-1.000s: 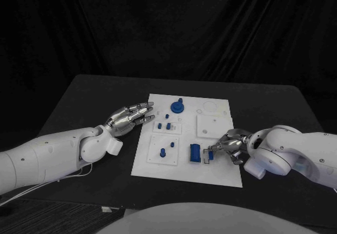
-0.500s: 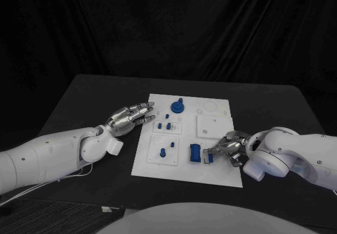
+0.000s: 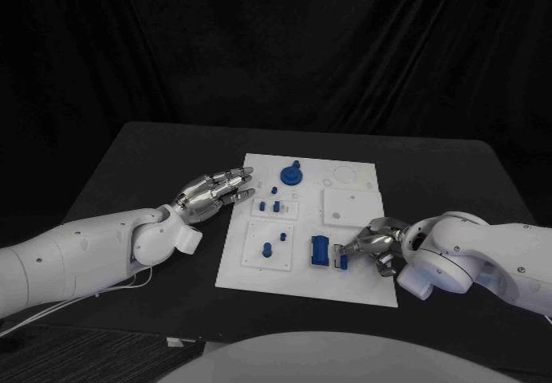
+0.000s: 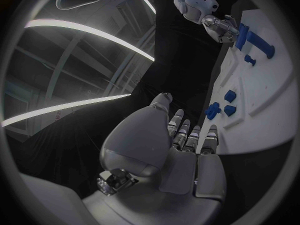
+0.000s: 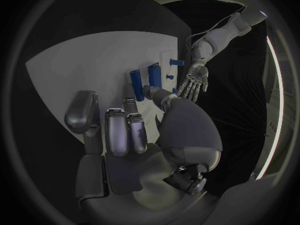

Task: Assemble the parts on the task board

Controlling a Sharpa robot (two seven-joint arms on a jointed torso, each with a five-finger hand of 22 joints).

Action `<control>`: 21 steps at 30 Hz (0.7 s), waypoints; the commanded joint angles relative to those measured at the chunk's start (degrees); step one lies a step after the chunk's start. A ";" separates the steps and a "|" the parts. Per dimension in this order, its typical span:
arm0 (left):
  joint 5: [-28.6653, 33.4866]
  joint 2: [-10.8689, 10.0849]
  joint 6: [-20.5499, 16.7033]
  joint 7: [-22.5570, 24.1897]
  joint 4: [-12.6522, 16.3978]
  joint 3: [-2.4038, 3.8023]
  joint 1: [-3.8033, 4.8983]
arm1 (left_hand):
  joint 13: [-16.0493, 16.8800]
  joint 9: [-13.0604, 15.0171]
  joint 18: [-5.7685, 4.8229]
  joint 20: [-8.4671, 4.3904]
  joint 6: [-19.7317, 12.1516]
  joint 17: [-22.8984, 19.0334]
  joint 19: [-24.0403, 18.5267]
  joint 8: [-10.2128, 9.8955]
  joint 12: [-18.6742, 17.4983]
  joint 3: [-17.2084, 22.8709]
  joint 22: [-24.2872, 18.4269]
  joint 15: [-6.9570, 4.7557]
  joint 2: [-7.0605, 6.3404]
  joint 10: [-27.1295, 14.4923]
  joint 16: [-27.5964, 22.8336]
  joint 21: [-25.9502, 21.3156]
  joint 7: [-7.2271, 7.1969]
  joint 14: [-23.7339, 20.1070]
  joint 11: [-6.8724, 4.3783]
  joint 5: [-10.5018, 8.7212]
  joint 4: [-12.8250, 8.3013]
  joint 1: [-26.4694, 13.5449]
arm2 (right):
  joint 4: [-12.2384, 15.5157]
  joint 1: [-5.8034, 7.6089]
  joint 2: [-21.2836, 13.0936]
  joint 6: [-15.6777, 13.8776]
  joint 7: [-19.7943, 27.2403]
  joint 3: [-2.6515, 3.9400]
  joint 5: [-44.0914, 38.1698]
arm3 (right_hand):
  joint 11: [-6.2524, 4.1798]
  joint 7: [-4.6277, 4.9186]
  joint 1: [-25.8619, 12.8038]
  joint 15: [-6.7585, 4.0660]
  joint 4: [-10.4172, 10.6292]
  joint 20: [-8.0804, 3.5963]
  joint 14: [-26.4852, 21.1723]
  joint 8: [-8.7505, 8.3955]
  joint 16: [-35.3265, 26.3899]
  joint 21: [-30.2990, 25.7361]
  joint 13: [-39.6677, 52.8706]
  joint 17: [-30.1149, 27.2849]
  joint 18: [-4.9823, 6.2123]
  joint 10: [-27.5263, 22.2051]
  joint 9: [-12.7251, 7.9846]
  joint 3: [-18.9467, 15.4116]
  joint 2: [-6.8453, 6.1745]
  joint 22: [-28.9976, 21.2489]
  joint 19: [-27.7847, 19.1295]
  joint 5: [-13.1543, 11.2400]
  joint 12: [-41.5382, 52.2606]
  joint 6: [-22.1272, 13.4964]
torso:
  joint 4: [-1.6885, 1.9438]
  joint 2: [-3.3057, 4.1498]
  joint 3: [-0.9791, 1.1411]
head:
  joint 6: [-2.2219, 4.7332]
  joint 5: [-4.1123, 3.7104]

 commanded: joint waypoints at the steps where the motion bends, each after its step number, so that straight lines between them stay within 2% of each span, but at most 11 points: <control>1: 0.29 0.13 0.91 0.46 0.06 0.05 -0.10 | 0.05 0.04 0.70 -0.20 0.05 0.03 0.14 0.32 0.16 0.15 -0.04 0.14 0.07 0.08 0.17 0.28 0.28 0.15 0.35 0.20 -0.26 0.20 | -0.17 -0.58 0.07 -0.23 -1.09 -0.29 -0.55 | 0.04 -0.13 -0.30 0.16 0.47 0.01 2.78 -0.02 -0.38 -0.37 15.09 -0.20 0.88 6.42 0.00 -1.43 0.34 6.78 -0.50 0.26 0.20 -0.55 | -0.01 0.00 -0.01 | -0.01 -0.03; 7: 0.29 0.18 1.01 0.36 0.04 0.05 -0.14 | 0.05 0.04 0.70 -0.20 0.05 0.03 0.14 0.32 0.16 0.15 -0.04 0.14 0.07 0.08 0.17 0.28 0.28 0.15 0.35 0.20 -0.26 0.20 | -0.33 -0.67 0.20 -0.53 -0.93 -0.29 -0.88 | 0.06 -0.09 -0.45 0.18 0.80 0.02 2.69 0.09 -0.53 -0.82 15.09 -0.54 0.94 6.42 0.08 -2.56 0.69 6.66 -0.59 -0.12 0.20 -0.87 | -0.02 -0.01 0.00 | -0.01 0.02; 8: 0.29 0.18 1.03 0.33 0.03 0.05 -0.15 | 0.05 0.04 0.70 -0.20 0.05 0.03 0.14 0.32 0.16 0.15 -0.04 0.14 0.07 0.08 0.17 0.28 0.28 0.15 0.35 0.20 -0.26 0.20 | -0.34 -0.69 0.22 -0.53 -0.91 -0.29 -1.16 | 0.12 -0.03 -0.65 0.23 1.18 0.07 2.59 0.13 -0.67 -1.25 15.09 -0.87 0.98 6.42 0.11 -3.55 0.91 6.55 -0.69 -1.18 0.20 -1.20 | -0.02 0.01 0.01 | -0.01 0.01; 15: 0.29 0.17 1.11 0.20 0.01 0.05 -0.19 | 0.05 0.04 0.69 -0.19 0.04 0.03 0.15 0.33 0.15 0.22 -0.03 0.16 0.11 0.07 0.17 0.28 0.31 0.14 0.36 0.19 -0.31 0.19 | -0.32 -0.72 0.29 -0.57 -0.81 -0.29 -2.59 | 0.25 0.07 -1.25 0.36 2.47 0.18 2.48 0.27 -0.77 -1.94 15.09 -1.17 1.06 6.42 0.12 -6.53 1.29 6.38 -0.81 -3.64 0.20 -1.70 | -0.01 0.02 0.00 | -0.01 0.06; 21: 0.29 0.17 1.19 0.07 0.00 0.05 -0.22 | 0.05 0.04 0.69 -0.19 0.04 0.03 0.15 0.33 0.15 0.22 -0.03 0.16 0.11 0.07 0.17 0.28 0.31 0.14 0.36 0.19 -0.31 0.19 | -0.36 -0.73 0.39 -0.47 -0.87 -0.29 -3.65 | 0.29 0.12 -1.14 0.38 2.71 0.21 2.42 0.29 -0.84 -2.21 15.09 -1.36 1.10 6.42 0.09 -7.52 1.24 6.32 -0.86 -4.59 0.20 -1.92 | 0.00 0.01 0.00 | -0.01 0.07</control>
